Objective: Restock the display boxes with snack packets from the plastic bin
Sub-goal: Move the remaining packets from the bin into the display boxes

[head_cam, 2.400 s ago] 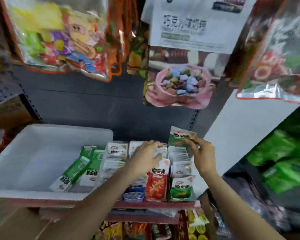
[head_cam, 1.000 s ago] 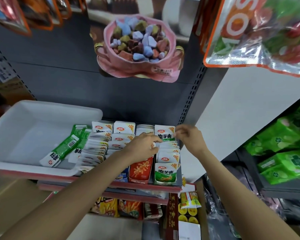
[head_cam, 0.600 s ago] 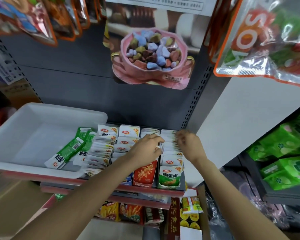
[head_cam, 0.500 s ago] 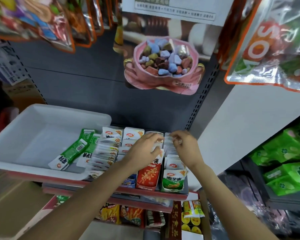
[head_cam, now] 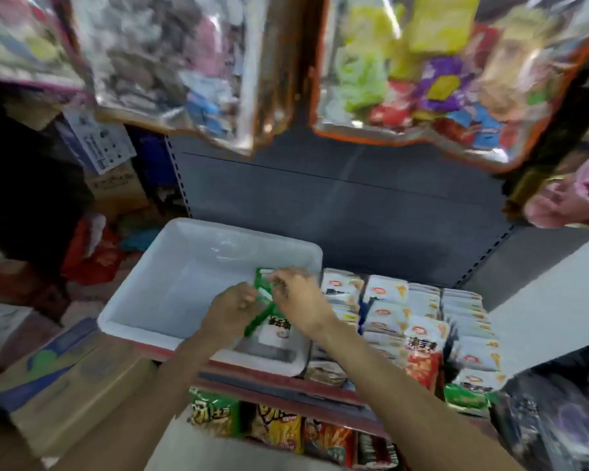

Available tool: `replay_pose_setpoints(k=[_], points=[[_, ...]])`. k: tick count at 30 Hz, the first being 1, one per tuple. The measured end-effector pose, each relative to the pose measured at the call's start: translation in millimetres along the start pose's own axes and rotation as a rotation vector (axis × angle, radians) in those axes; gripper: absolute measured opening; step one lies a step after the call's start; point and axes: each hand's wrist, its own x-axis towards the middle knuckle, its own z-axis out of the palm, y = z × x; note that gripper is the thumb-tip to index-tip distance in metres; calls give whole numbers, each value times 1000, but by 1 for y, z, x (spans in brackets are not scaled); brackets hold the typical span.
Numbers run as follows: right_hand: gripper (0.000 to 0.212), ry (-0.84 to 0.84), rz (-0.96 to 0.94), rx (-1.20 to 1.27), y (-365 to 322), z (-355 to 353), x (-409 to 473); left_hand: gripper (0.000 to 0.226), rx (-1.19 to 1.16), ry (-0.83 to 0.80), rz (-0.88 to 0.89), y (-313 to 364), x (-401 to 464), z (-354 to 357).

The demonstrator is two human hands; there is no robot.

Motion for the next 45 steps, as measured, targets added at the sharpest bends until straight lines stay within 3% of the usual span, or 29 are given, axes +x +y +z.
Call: replay_pose_setpoints(k=[6,10,14,21,24,28,33,35,37,41,43,45], points=[[45,-335,234,-152,9,89,42,33,456,-363,-123,-48,38,-16],[58,-441,304,-204,20,106,42,42,509,-388,-193,-66,48,-16],[55,-441,329,-237,29,112,41,57,509,-412,-209,-71,54,-15],[61,-465,302,-336,32,115,39,35,335,-240,-219,-78,59,-23],[68,-460,301,-340,31,113,35,26,55,-171,-262,-78,55,-31],[76,-326,242,-223,27,101,31,13,-277,-121,-302,-62,37,-47],[39,98,5,-189,10,57,19,12,-569,-12,-244,-14,19,-60],[22,262,-73,-150,2,33,11,32,-663,30,-196,11,14,-59],[17,369,-91,-69,0,10,2,44,-632,60,-50,34,7,-51],[21,480,-97,67,18,-45,-27,6,-268,29,319,77,-7,-13],[28,531,-112,63,34,-73,-44,27,-160,52,396,103,-11,12],[47,560,-105,27,52,-100,-65,34,-154,97,435,134,-19,35]])
